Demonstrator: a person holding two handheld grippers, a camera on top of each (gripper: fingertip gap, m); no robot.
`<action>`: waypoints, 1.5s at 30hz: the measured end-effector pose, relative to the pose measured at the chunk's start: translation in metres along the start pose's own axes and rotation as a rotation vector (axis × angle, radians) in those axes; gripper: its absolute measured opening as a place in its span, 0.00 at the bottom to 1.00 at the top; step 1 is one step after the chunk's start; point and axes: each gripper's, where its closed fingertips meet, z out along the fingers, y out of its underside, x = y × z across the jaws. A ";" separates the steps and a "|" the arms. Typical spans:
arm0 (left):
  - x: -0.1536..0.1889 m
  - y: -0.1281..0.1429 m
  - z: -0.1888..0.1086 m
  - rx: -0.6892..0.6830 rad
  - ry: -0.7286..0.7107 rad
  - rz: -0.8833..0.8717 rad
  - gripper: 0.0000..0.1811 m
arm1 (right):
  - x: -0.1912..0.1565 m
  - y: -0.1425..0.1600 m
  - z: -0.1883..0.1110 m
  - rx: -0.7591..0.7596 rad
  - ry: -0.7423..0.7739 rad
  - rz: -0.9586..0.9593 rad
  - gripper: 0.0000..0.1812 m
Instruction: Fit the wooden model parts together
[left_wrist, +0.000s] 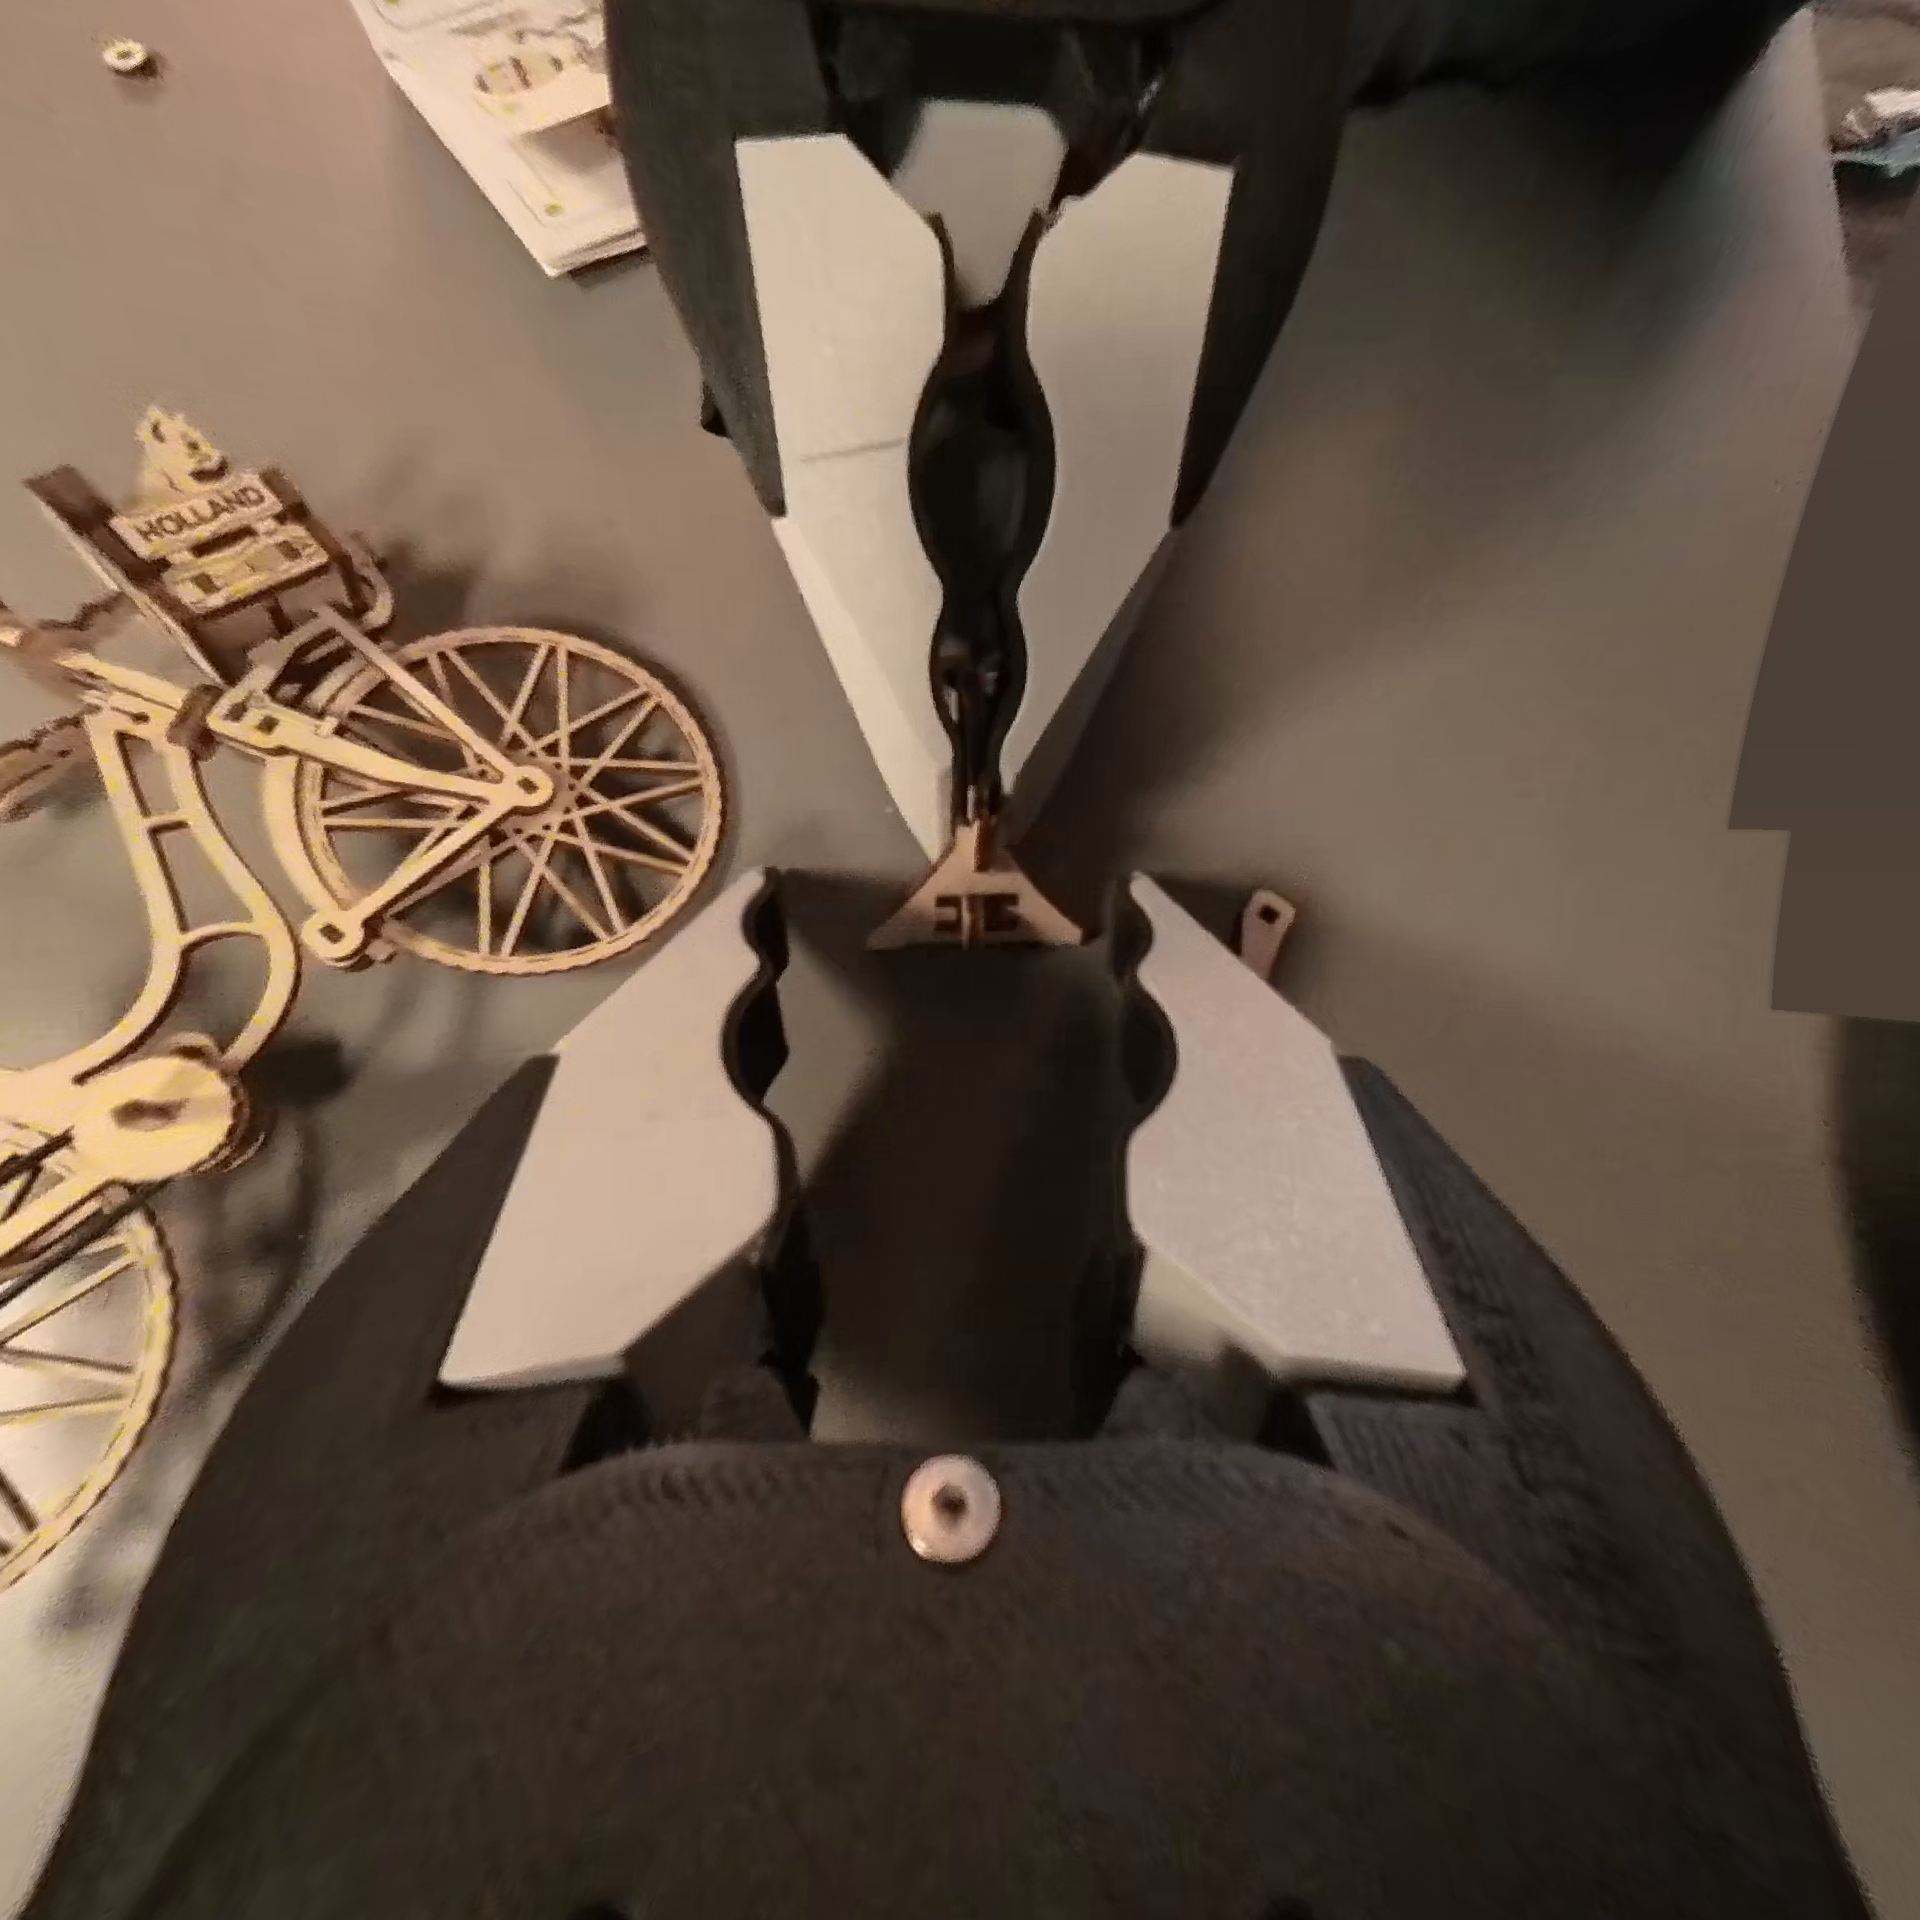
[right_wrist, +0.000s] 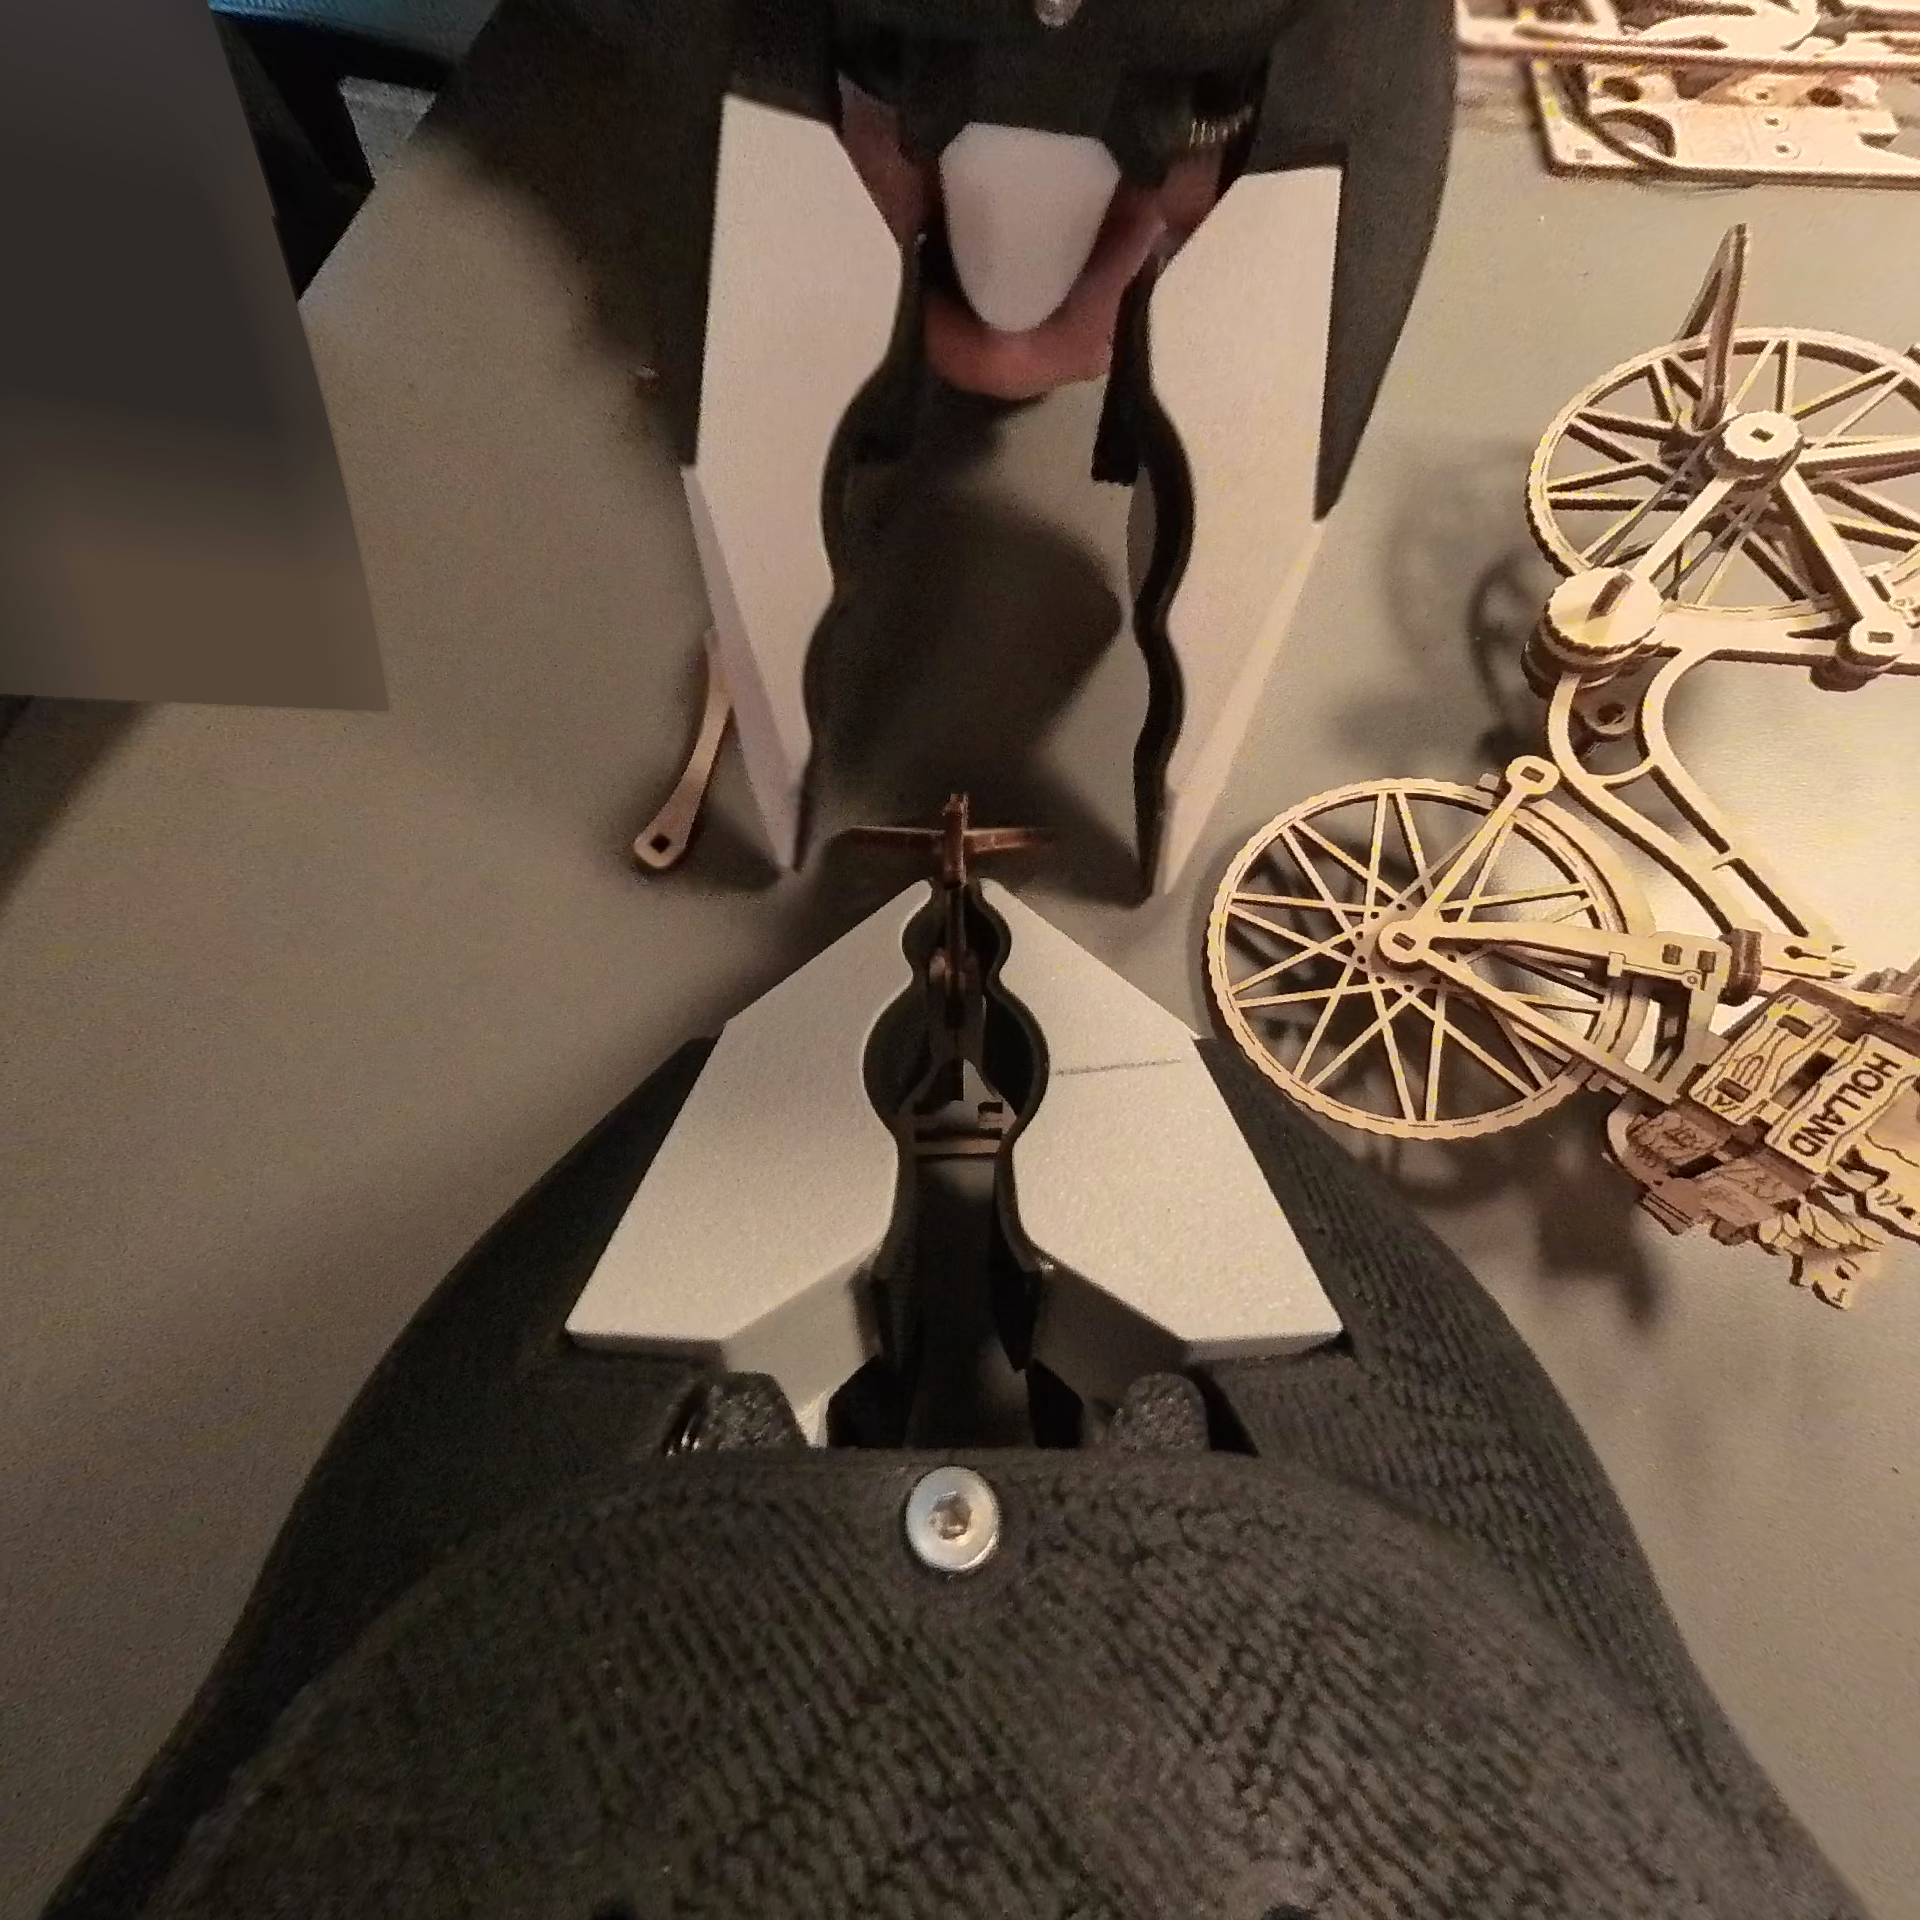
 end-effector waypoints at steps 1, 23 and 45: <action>-0.003 0.001 0.000 -0.011 -0.025 0.005 0.31 | 0.000 0.000 0.000 0.000 0.000 0.000 0.00; 0.003 0.002 0.000 -0.001 0.014 0.033 0.20 | -0.001 0.001 0.000 -0.006 -0.041 -0.010 0.01; 0.003 0.001 0.000 0.012 0.025 0.024 0.19 | -0.001 -0.003 0.001 0.002 -0.094 0.043 0.02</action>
